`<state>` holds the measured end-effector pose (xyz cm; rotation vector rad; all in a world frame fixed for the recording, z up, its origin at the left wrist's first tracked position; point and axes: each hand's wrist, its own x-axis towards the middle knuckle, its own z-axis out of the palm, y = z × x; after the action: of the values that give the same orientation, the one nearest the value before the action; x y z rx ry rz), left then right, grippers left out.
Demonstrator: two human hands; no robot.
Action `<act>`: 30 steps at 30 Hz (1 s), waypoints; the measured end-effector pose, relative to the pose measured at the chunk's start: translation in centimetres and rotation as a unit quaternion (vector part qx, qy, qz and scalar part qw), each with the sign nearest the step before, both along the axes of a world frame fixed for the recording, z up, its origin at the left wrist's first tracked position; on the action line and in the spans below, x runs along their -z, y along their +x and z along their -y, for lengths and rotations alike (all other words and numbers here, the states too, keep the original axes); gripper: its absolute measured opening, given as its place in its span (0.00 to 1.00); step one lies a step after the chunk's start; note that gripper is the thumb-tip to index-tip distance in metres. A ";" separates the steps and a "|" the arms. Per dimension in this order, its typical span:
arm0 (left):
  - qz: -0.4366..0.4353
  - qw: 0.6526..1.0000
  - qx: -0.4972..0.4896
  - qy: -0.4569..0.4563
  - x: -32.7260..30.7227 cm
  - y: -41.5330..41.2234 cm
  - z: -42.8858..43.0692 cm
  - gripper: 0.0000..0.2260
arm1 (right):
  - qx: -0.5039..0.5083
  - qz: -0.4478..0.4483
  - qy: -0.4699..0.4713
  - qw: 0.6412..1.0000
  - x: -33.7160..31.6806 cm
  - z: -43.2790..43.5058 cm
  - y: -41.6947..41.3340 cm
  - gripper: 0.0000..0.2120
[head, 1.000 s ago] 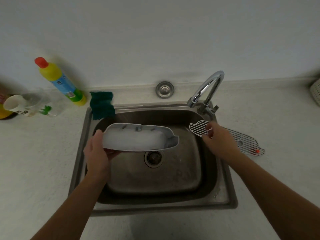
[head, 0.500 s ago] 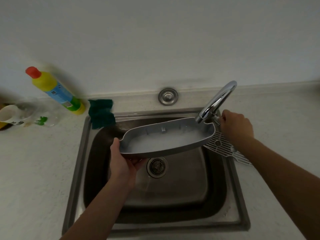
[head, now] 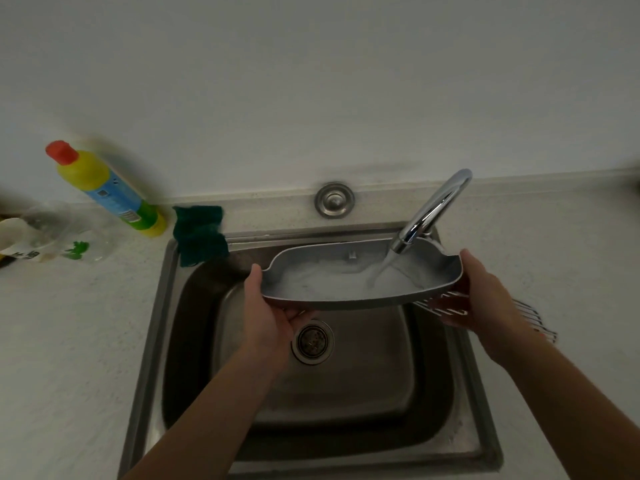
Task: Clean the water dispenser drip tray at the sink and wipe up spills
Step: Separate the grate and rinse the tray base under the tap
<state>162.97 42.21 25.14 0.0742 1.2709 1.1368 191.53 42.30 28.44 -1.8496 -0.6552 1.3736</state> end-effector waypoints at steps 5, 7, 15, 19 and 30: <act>-0.049 0.997 0.051 -0.020 1.1 1.3 -0.9 0.23 | 0.027 0.015 0.056 0.998 -1.7 1.2 -0.7 0.17; -0.082 0.992 0.077 -0.052 1.6 1.5 -1.2 0.21 | 0.017 0.048 0.106 0.993 -2.3 1.7 -0.7 0.13; -0.093 0.992 0.070 -0.042 0.6 1.7 -2.0 0.13 | -0.015 0.113 0.103 0.988 -0.7 4.4 -0.1 0.18; -0.157 0.982 0.099 0.034 -1.5 -0.1 -0.9 0.10 | 0.085 0.008 -0.038 0.996 1.4 4.0 -0.9 0.24; -0.186 0.982 0.016 -0.028 -0.1 -4.0 1.2 0.12 | 0.012 -0.004 -0.043 0.999 3.1 0.1 -4.8 0.26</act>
<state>158.93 41.02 25.19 0.2751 1.6245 1.0895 186.73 42.18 25.39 -1.9113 -0.5771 1.4128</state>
